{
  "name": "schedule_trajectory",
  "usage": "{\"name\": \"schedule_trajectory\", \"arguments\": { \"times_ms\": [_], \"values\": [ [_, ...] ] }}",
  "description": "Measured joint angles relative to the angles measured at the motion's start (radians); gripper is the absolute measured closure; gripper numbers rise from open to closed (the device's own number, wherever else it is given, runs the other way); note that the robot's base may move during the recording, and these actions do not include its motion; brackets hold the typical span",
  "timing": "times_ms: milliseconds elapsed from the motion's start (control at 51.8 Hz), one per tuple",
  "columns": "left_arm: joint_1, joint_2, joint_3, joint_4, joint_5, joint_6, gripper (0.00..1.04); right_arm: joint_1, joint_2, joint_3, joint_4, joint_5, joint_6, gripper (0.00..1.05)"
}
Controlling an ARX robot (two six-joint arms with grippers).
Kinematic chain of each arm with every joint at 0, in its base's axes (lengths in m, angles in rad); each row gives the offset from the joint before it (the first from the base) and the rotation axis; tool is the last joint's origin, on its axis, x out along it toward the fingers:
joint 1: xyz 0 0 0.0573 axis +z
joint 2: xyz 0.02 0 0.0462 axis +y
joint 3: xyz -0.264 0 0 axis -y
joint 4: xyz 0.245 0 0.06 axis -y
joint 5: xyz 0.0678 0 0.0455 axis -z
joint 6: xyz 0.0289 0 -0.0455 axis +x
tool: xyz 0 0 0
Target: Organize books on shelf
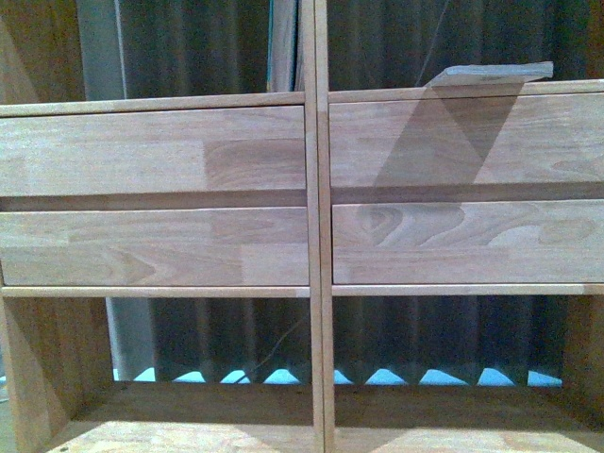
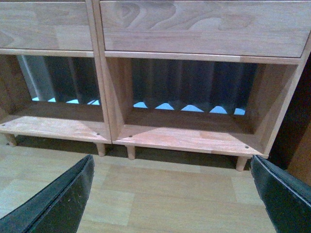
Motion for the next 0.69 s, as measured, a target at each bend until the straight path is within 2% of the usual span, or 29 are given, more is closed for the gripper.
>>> {"name": "schedule_trajectory", "arguments": {
  "times_ms": [695],
  "values": [
    [0.0, 0.0, 0.0, 0.0, 0.0, 0.0, 0.07, 0.0, 0.0, 0.0, 0.0, 0.0, 0.0, 0.07]
  ]
}}
